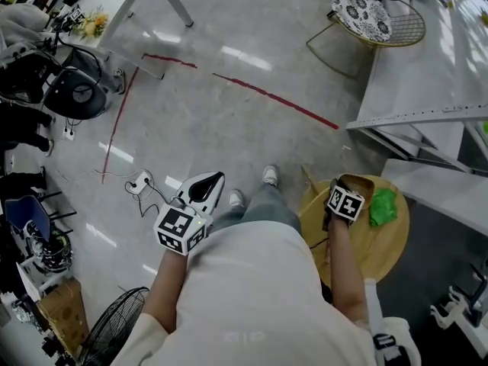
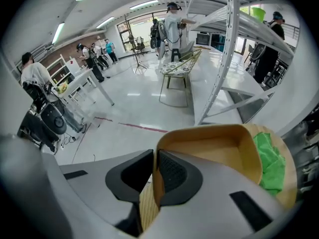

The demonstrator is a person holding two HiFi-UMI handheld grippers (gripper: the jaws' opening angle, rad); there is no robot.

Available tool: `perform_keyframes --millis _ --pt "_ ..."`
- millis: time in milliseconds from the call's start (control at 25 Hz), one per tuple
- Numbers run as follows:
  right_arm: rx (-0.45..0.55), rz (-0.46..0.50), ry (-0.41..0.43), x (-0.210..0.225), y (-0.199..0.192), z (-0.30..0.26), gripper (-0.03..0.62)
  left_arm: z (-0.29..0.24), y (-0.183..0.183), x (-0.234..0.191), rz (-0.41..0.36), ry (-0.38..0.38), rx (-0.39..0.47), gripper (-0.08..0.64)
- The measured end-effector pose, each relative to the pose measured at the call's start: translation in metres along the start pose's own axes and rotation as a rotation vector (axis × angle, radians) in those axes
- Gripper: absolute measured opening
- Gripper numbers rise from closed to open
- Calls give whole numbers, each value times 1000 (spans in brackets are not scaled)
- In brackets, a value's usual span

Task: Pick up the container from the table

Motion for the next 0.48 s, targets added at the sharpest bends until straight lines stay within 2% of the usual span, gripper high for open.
perform_keyframes --millis 200,480 --pt "7 80 -13 -15 9 5 49 5 0 -8 12 9 16 15" --pt "88 192 113 -71 49 23 43 17 6 -21 36 51 68 15"
Point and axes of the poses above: the fingertips, and each gripper's own axes: z backward along the fingers, x to its right, y out of its top, the point moved 3 cm from there along z, backward along the fingers, and after that the axes turned 4 degrees about -z, right-handed, at the moved point
